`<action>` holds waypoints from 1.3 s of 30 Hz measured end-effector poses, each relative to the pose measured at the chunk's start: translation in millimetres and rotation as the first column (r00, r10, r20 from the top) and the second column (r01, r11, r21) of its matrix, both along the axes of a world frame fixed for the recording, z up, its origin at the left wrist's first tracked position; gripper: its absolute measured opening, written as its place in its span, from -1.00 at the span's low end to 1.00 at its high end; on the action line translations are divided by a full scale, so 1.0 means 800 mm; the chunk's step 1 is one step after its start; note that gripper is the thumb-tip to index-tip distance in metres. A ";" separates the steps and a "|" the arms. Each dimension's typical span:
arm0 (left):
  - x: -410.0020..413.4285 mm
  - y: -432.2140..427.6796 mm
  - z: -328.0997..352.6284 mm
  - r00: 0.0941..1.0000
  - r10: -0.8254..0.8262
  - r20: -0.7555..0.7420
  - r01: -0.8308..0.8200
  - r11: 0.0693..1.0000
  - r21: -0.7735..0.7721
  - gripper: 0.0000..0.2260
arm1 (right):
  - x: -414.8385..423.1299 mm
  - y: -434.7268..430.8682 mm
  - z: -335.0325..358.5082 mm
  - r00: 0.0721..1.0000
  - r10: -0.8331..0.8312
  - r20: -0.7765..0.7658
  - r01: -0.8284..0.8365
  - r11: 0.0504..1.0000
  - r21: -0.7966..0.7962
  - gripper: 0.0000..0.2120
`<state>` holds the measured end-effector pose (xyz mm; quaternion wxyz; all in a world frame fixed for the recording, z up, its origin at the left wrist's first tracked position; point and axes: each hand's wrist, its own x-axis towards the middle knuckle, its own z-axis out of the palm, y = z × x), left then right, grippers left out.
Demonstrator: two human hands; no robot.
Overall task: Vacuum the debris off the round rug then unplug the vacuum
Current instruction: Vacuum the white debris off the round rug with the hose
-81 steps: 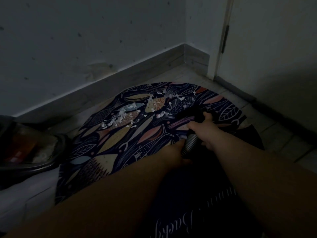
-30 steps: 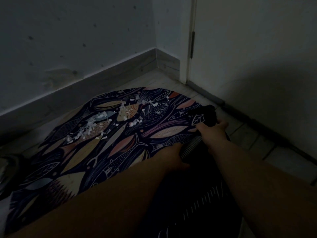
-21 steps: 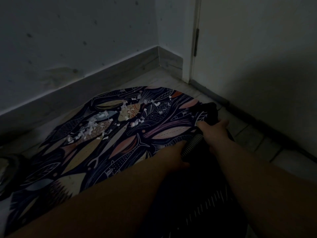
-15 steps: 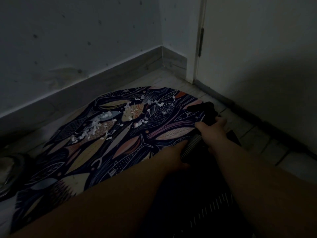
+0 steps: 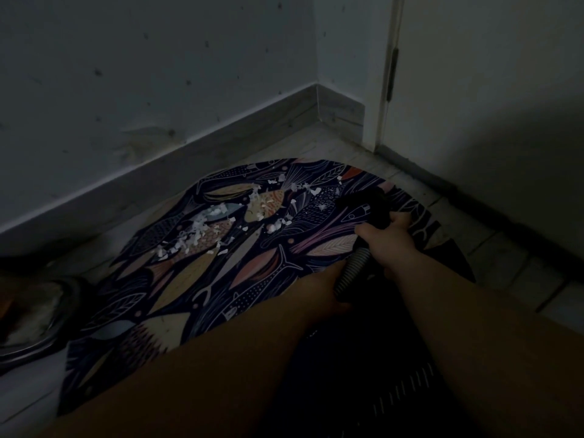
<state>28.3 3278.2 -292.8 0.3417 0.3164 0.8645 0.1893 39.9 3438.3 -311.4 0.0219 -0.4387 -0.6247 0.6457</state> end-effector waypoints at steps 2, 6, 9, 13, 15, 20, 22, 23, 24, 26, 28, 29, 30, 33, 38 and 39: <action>-0.001 -0.005 0.002 1.000 0.006 0.003 -0.006 1.000 -0.004 -0.30 | -0.003 -0.005 0.000 1.000 0.009 -0.009 -0.009 1.000 -0.002 -0.48; 0.000 -0.014 0.008 0.999 0.029 0.016 -0.028 1.000 -0.005 -0.31 | -0.006 -0.013 0.001 0.999 0.032 0.005 -0.032 0.999 0.009 -0.45; 0.003 -0.021 0.009 0.998 0.052 0.023 -0.052 0.999 -0.003 -0.29 | -0.008 -0.017 0.000 0.998 0.066 0.022 -0.066 0.998 0.012 -0.45; 0.005 -0.029 0.010 0.996 0.076 0.038 -0.076 0.997 0.004 -0.29 | -0.014 -0.024 -0.001 0.995 0.090 0.036 -0.091 0.995 0.037 -0.40; 0.007 -0.034 0.009 0.997 0.075 0.034 -0.076 0.997 0.000 -0.30 | -0.017 -0.029 -0.003 0.994 0.102 0.042 -0.103 0.994 0.038 -0.38; 0.005 -0.046 0.005 0.996 0.093 0.012 -0.093 0.996 -0.011 -0.30 | -0.023 -0.042 0.000 0.990 0.125 0.062 -0.123 0.992 -0.026 -0.37; 0.005 -0.051 0.005 0.995 0.101 0.011 -0.101 0.995 -0.008 -0.29 | -0.026 -0.046 -0.001 0.989 0.129 0.067 -0.127 0.991 -0.034 -0.38; 0.005 -0.053 0.006 0.995 0.102 0.013 -0.102 0.995 -0.002 -0.29 | -0.027 -0.048 -0.002 0.989 0.133 0.064 -0.131 0.991 -0.033 -0.38; 0.005 -0.056 0.006 0.995 0.102 0.015 -0.102 0.995 0.004 -0.29 | -0.028 -0.050 -0.002 0.988 0.140 0.060 -0.138 0.990 -0.030 -0.37; 0.006 -0.059 0.007 0.994 0.107 0.016 -0.107 0.994 0.016 -0.31 | -0.029 -0.054 -0.002 0.987 0.148 0.060 -0.147 0.989 -0.020 -0.36; 0.007 -0.063 0.008 0.993 0.116 0.012 -0.117 0.993 0.029 -0.33 | -0.030 -0.059 -0.001 0.987 0.149 0.067 -0.148 0.989 -0.021 -0.37; 0.007 -0.065 0.008 0.993 0.120 0.013 -0.121 0.992 0.034 -0.34 | -0.030 -0.062 0.000 0.986 0.150 0.071 -0.149 0.989 -0.020 -0.39; 0.008 -0.066 0.008 0.992 0.124 0.015 -0.124 0.992 0.035 -0.35 | -0.030 -0.064 0.001 0.985 0.155 0.074 -0.154 0.988 -0.019 -0.41; 0.009 -0.072 0.009 0.992 0.127 0.021 -0.128 0.991 0.028 -0.33 | -0.030 -0.070 0.001 0.983 0.173 0.062 -0.173 0.985 -0.009 -0.43; 0.010 -0.079 0.017 0.993 0.116 0.022 -0.117 0.993 0.009 -0.33 | -0.032 -0.079 0.002 0.980 0.192 0.062 -0.192 0.981 -0.005 -0.41; 0.011 -0.081 0.018 0.992 0.123 0.025 -0.124 0.992 0.016 -0.34 | -0.033 -0.081 0.002 0.979 0.195 0.062 -0.196 0.981 -0.004 -0.39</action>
